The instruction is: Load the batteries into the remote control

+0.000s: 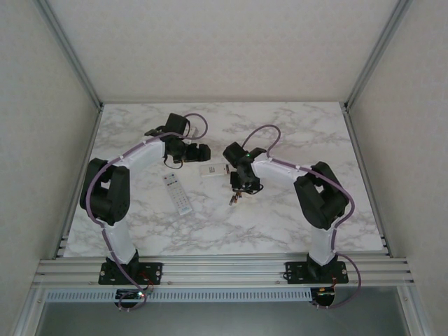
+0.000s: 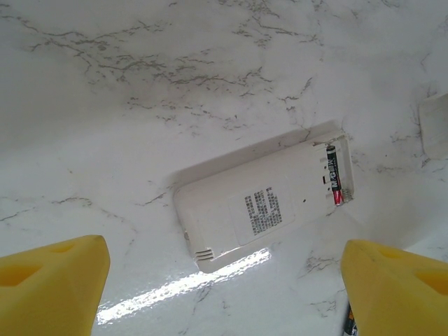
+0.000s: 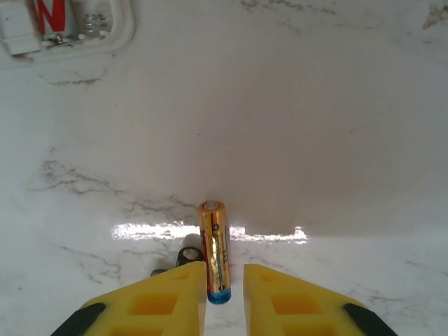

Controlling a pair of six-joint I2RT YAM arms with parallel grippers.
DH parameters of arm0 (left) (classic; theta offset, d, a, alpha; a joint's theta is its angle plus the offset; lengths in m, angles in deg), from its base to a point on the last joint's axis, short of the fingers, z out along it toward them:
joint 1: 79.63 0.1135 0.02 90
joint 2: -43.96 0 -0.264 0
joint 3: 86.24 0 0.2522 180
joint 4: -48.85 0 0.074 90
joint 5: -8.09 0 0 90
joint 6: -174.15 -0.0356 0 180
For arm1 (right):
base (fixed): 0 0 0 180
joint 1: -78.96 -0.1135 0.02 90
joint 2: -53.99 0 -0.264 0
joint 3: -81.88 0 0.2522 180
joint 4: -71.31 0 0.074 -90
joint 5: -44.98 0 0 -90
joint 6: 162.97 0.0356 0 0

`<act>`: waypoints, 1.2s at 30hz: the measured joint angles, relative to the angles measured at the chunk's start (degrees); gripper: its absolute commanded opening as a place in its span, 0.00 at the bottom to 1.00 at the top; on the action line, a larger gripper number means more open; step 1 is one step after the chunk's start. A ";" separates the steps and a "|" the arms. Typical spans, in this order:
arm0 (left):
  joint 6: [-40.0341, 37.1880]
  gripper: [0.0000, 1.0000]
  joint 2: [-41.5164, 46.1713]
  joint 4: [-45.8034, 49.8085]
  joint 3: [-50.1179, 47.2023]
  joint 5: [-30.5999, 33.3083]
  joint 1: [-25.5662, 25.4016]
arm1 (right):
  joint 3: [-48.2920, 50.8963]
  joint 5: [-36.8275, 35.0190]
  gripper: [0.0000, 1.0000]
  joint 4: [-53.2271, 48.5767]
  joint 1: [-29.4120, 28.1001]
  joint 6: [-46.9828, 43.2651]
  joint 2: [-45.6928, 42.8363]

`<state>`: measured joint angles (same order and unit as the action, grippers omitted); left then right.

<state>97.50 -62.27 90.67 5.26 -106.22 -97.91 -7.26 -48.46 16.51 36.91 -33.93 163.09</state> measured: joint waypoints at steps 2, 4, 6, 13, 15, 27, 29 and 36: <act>0.00 0.86 0.00 -0.11 -0.26 0.11 0.00 | -0.70 0.02 0.20 -0.07 0.00 0.00 1.03; 0.00 0.86 0.00 -0.17 -0.63 0.17 0.00 | -1.11 0.11 0.20 0.15 0.00 0.00 1.88; 0.00 0.86 0.00 -0.20 -0.83 0.17 0.00 | -1.40 0.22 0.20 0.09 0.00 0.02 2.51; 0.00 0.86 0.00 -0.44 -0.87 0.17 0.00 | -1.99 0.37 0.14 -0.11 0.07 0.31 3.85; 0.00 0.86 0.00 -0.44 -0.87 0.15 0.00 | -1.99 0.37 0.12 -0.13 0.15 0.44 3.85; 0.00 0.87 0.00 -0.52 -0.87 0.15 0.00 | 0.46 -3.04 0.07 3.15 0.52 -4.13 -1.88; 0.00 0.87 0.00 -0.63 -0.87 0.15 0.00 | 1.60 -4.02 0.07 5.31 0.55 -5.99 -4.70; 0.00 0.86 0.00 -1.09 -1.05 0.15 0.00 | 6.23 -5.53 0.08 18.01 0.52 -13.40 -11.34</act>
<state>97.50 -62.27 89.58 4.21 -106.07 -97.91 -1.03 -53.99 34.52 37.44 -47.33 151.75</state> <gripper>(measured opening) 0.864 0.082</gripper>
